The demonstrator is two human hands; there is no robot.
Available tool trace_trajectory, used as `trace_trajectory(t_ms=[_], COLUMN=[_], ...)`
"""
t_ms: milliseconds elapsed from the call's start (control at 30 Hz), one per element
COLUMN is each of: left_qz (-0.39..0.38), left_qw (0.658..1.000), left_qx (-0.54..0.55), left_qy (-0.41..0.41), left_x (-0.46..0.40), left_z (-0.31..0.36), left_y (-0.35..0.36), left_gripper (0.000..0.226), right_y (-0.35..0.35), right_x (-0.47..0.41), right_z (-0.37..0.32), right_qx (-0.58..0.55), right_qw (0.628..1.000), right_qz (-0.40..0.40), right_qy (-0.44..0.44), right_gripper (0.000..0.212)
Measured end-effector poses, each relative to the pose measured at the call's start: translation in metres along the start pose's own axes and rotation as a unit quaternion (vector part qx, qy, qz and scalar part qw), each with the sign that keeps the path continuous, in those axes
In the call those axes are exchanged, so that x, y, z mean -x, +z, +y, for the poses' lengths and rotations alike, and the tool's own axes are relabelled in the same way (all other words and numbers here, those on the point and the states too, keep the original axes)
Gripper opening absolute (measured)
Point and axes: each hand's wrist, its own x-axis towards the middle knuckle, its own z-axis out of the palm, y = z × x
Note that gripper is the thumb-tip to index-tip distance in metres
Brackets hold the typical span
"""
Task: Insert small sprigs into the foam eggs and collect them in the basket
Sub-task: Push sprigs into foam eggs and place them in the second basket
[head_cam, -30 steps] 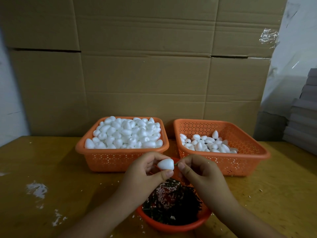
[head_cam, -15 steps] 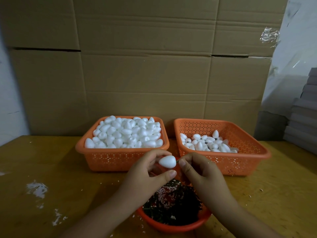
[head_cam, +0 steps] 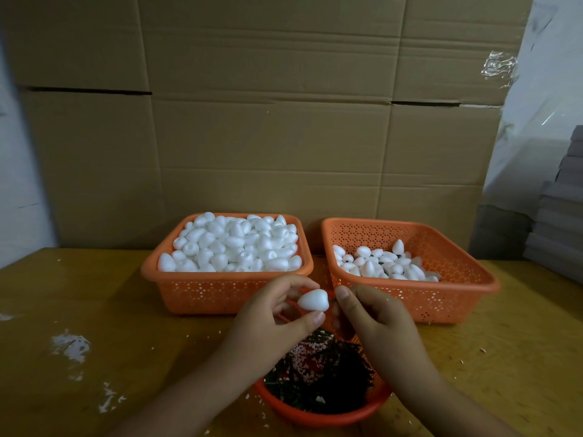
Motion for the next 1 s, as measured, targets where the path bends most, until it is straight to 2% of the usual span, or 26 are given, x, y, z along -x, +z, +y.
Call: trace_trajectory(t_ms=[100,200,400,567,833,1000], left_qz=[0.005,0.007,0.01,0.002,-0.001,0.002], left_qw=[1.0,1.0,1.0,1.0,1.0,1.0], left_qx=[0.003,0.004,0.002,-0.005,-0.011,-0.01], left_qy=[0.003,0.006,0.006,0.002,0.011,0.014], left_x=[0.0,-0.0001,0.0004,0.0012,0.0004,0.0], left_z=[0.0001,0.0001,0.0003,-0.0003,0.0012,-0.0003], left_y=[0.0006,0.0013,0.0012,-0.0008,-0.0003,0.0004], left_gripper=[0.026,0.025,0.027,0.032,0.027,0.026], right_y=[-0.0007,-0.0008,-0.0017,-0.001,-0.0002,-0.0006], right_x=[-0.0004,-0.0005,-0.0006,-0.0006,0.0005,0.0008], right_z=[0.001,0.0001,0.0038,0.0044,-0.0015,-0.0029], right_qx=[-0.003,-0.035,-0.008,0.017,0.028,0.013], right_qw=[1.0,0.999,1.0,1.0,1.0,1.0], right_qz=[0.002,-0.004,-0.006,0.002,0.003,0.0], right_qy=[0.004,0.01,0.009,0.002,-0.007,-0.003], right_gripper=[0.031,0.016,0.014,0.019,0.043,0.044])
